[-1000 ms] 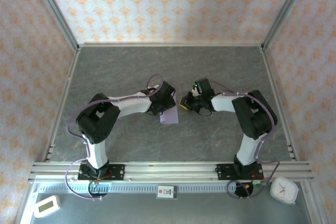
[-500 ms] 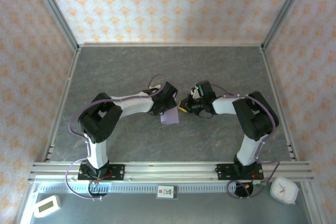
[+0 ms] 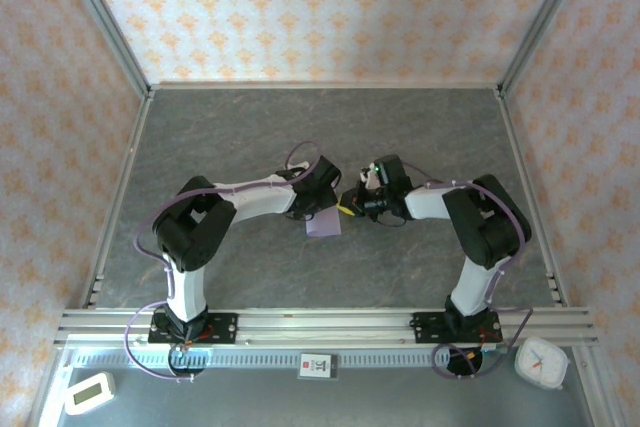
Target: Fold a paper plane with a square sheet of paper (pick it up from the middle)
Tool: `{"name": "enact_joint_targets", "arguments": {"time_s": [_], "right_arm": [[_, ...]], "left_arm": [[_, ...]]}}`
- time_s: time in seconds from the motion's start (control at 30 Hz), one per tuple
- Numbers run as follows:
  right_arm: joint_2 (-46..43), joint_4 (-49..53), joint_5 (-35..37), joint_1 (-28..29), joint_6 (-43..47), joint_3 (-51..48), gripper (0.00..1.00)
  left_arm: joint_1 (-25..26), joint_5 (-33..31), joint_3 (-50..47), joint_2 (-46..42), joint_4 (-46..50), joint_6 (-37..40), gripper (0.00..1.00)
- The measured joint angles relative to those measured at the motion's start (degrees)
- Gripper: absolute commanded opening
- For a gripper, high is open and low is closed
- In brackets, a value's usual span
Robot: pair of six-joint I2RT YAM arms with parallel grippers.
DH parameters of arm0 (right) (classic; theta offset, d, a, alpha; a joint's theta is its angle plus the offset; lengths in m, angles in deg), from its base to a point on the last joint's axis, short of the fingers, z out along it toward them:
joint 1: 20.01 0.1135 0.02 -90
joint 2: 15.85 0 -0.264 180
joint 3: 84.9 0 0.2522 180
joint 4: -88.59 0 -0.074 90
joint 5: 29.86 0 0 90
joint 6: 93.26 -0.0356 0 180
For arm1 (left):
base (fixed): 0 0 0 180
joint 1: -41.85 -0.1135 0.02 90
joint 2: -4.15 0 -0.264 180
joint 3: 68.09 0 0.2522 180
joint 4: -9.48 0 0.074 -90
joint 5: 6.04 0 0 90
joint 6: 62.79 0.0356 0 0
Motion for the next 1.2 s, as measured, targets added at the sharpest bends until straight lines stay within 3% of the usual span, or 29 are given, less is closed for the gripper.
{"name": "enact_joint_targets", "arguments": {"time_s": [0.47,0.93,1.2], "right_arm": [[2.86,-0.37,0.15,1.62,-0.26,-0.15,0.03],[2.84,0.72,1.14,1.77,-0.50,0.20,0.02],[2.80,0.74,1.33,1.79,-0.61,0.20,0.01]], "left_arm": [[0.00,0.04,0.15,0.11,0.15,0.00,0.73],[-0.09,3.21,1.81,0.52,-0.61,1.97,0.84],[-2.78,6.27,1.49,-0.37,-2.45,5.20,0.86]]}}
